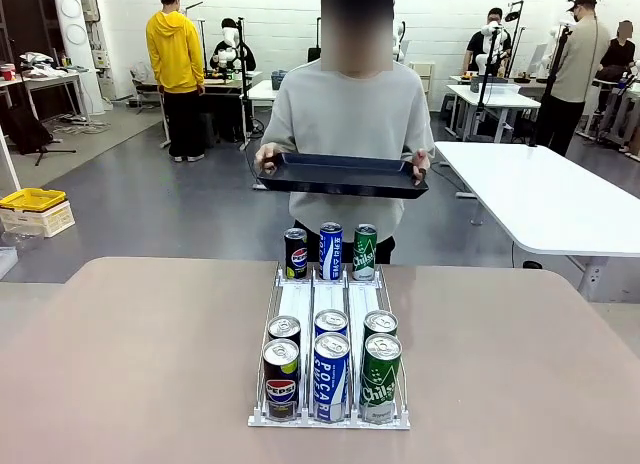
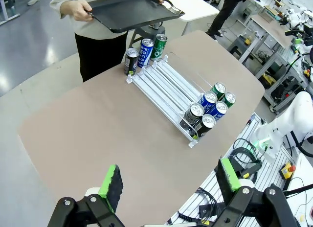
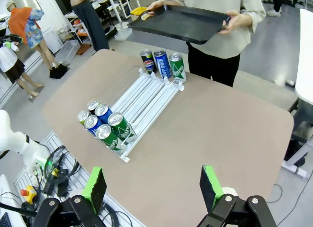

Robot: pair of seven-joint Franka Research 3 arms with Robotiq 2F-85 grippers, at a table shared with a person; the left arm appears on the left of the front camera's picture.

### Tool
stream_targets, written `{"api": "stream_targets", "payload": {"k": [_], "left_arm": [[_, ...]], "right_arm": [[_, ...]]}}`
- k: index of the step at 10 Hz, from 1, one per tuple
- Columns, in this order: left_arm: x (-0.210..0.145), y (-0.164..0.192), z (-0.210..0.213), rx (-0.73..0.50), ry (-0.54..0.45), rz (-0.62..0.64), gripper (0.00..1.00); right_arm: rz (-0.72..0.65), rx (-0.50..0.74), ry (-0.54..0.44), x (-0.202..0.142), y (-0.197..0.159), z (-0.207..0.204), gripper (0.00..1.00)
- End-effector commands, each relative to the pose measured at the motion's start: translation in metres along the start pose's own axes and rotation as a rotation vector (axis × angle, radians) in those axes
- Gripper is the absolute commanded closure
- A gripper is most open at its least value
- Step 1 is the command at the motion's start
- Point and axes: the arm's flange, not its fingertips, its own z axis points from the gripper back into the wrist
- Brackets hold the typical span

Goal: Retrieve and hand over the desired beverage to the person.
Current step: Pick up a can of the same type that the person held from the Automatic Can Dispenser.

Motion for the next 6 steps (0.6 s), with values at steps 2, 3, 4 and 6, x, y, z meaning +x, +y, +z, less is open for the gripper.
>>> {"api": "stream_targets", "payload": {"k": [2, 3, 4, 6], "left_arm": [[-0.0001, 0.0002, 0.0007, -0.017, -0.008, -0.021, 0.00], [-0.0001, 0.0002, 0.0007, -0.017, -0.008, -0.021, 0.00], [-0.0001, 0.0002, 0.0007, -0.017, -0.008, -0.021, 0.00], [-0.0001, 0.0002, 0.0007, -0.017, -0.008, -0.021, 0.00]], "right_arm": [[0.003, 0.017, -0.001, 0.0004, -0.0020, -0.0001, 0.00], [0.003, 0.017, -0.001, 0.0004, -0.0020, -0.0001, 0.00], [0.003, 0.017, -0.001, 0.0004, -0.0020, -0.0001, 0.00], [0.003, 0.017, -0.001, 0.0004, -0.0020, -0.0001, 0.00]]}}
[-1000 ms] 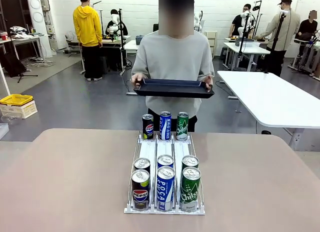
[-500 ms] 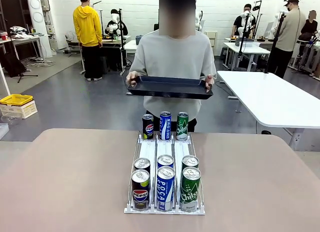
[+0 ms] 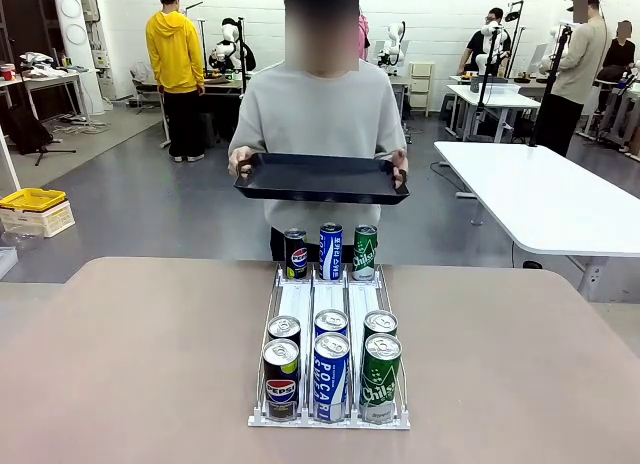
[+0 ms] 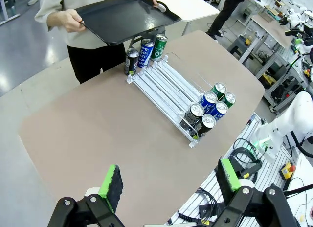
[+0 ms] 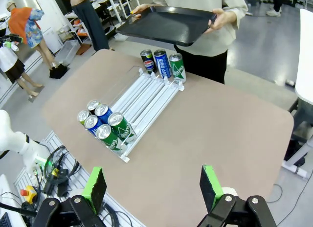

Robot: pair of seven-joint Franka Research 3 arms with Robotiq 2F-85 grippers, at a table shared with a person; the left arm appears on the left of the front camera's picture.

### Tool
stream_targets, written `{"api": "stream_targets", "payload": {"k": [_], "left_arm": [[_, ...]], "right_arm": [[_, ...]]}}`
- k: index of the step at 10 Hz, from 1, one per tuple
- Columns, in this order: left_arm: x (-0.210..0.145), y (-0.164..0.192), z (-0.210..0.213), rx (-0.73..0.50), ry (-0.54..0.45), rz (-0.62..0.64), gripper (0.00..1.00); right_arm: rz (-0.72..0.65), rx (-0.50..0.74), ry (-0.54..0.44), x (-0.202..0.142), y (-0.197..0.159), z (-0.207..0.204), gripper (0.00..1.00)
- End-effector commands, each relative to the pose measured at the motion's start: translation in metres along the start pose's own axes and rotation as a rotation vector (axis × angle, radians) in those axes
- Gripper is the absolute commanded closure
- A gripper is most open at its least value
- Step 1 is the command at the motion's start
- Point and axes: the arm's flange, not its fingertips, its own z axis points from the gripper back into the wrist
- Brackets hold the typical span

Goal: Retrieve and hand over the desired beverage to the person.
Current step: Pick up a can of the same type that the person held from the Automatic Can Dispenser.

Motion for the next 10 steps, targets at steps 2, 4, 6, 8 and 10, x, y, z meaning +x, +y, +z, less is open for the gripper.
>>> {"api": "stream_targets", "payload": {"k": [2, 4, 6, 8, 10], "left_arm": [[-0.0005, 0.0002, 0.0002, -0.017, -0.007, -0.021, 0.00], [-0.0005, 0.0002, 0.0002, -0.017, -0.007, -0.021, 0.00], [-0.0005, 0.0002, 0.0002, -0.017, -0.007, -0.021, 0.00], [-0.0005, 0.0002, 0.0002, -0.017, -0.007, -0.021, 0.00], [-0.0005, 0.0002, 0.0002, -0.017, -0.007, -0.021, 0.00]], "right_arm": [[0.003, 0.017, -0.001, 0.0004, -0.0020, -0.0001, 0.00], [0.003, 0.017, -0.001, 0.0004, -0.0020, -0.0001, 0.00], [0.003, 0.017, -0.001, 0.0004, -0.0020, -0.0001, 0.00], [0.003, 0.017, -0.001, 0.0004, -0.0020, -0.0001, 0.00], [0.003, 0.017, -0.001, 0.0004, -0.0020, -0.0001, 0.00]]}}
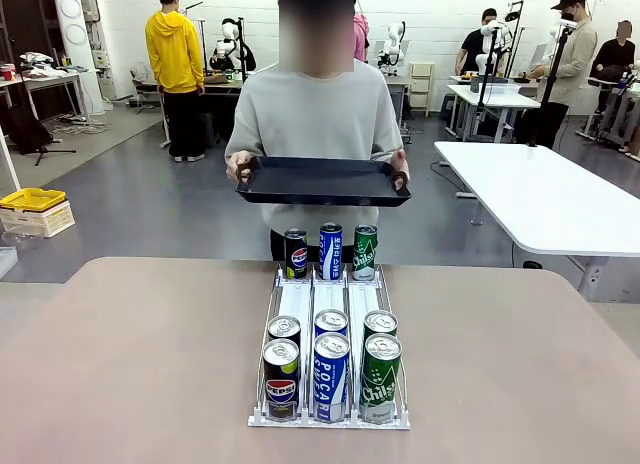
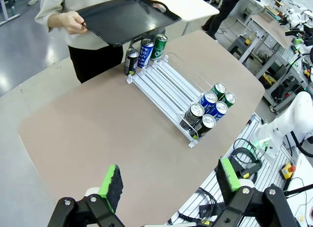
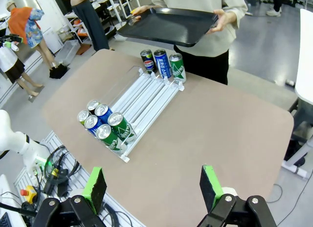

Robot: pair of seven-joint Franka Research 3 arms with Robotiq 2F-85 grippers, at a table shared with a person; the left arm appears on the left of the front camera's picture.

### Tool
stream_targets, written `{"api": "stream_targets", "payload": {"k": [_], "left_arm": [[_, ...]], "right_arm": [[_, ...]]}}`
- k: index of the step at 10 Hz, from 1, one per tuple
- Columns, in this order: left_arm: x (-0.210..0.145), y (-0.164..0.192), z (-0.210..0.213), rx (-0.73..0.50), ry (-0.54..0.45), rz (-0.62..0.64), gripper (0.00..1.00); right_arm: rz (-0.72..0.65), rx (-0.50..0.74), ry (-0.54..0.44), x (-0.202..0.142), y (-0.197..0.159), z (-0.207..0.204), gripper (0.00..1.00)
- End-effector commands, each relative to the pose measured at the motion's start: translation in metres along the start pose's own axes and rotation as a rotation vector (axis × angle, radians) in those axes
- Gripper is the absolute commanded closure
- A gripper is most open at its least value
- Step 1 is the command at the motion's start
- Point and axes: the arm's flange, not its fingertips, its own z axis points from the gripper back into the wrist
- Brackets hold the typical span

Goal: Retrieve and hand over the desired beverage to the person.
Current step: Pick up a can of the same type that the person held from the Automatic Can Dispenser.

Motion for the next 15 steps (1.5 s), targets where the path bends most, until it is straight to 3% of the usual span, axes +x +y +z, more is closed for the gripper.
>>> {"api": "stream_targets", "payload": {"k": [1, 15], "left_arm": [[-0.0006, 0.0003, 0.0003, -0.017, -0.008, -0.021, 0.00], [-0.0006, 0.0003, 0.0003, -0.017, -0.008, -0.021, 0.00]], "right_arm": [[0.003, 0.017, -0.001, 0.0004, -0.0020, -0.0001, 0.00], [0.003, 0.017, -0.001, 0.0004, -0.0020, -0.0001, 0.00]]}}
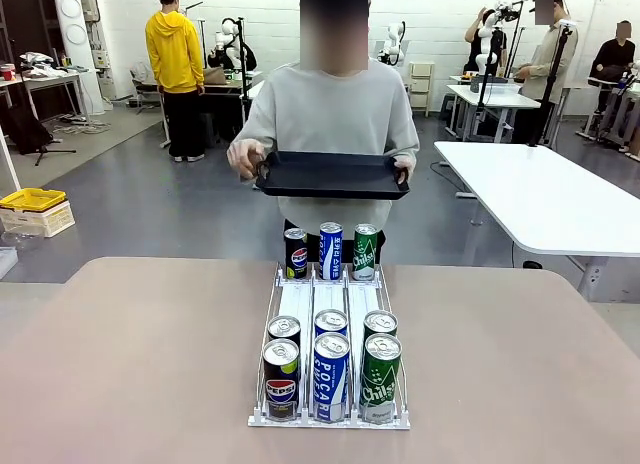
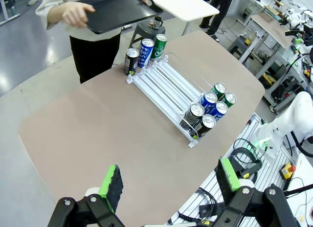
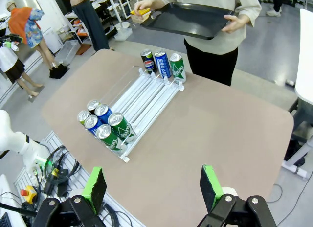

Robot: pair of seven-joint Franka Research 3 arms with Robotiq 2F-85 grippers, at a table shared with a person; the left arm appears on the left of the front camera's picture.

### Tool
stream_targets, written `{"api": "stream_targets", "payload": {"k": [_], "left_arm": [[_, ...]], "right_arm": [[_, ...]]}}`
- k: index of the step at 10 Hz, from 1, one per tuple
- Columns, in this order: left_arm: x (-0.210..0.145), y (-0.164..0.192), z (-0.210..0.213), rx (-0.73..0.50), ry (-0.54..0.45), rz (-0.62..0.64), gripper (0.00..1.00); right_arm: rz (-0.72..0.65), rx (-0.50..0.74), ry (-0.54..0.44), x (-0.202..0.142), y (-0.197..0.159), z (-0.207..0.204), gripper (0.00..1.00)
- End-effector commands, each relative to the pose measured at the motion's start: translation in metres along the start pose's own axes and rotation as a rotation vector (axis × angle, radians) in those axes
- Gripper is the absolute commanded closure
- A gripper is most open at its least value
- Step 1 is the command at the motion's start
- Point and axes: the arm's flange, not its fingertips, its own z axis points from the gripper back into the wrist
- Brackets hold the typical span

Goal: Retrieve and hand over the desired beverage to the person.
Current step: Pick up a can of the same type that the person held from the Automatic Can Dispenser.

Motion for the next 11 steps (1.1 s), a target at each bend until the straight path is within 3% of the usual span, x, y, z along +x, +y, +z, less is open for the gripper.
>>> {"api": "stream_targets", "payload": {"k": [1, 11], "left_arm": [[-0.0006, 0.0003, 0.0003, -0.017, -0.008, -0.021, 0.00], [-0.0006, 0.0003, 0.0003, -0.017, -0.008, -0.021, 0.00]], "right_arm": [[0.003, 0.017, -0.001, 0.0004, -0.0020, -0.0001, 0.00], [0.003, 0.017, -0.001, 0.0004, -0.0020, -0.0001, 0.00]]}}
